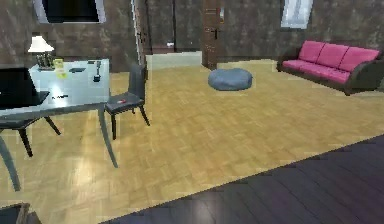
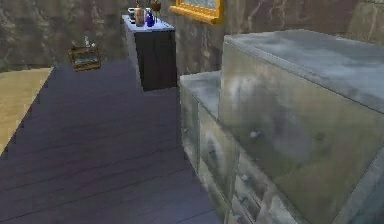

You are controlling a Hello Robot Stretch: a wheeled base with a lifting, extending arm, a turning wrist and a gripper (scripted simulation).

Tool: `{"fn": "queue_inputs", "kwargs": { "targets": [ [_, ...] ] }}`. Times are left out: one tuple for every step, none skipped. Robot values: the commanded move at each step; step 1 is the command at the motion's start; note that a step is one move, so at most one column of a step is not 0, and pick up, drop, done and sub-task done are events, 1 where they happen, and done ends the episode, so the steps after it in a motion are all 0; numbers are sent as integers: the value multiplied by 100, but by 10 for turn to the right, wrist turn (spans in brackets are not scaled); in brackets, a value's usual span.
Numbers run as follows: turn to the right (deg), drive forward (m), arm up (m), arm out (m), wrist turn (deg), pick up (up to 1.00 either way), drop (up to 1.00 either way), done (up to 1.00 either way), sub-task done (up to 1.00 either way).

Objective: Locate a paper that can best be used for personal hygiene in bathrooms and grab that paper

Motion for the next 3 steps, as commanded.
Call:
{"fn": "queue_inputs", "kwargs": {
  "targets": [
    [0, 100, 0, 0, 0, 0, 0, 0, 0],
    [0, 100, 0, 0, 0, 0, 0, 0, 0],
    [0, 40, 0, 0, 0, 0, 0, 0, 0]
  ]
}}
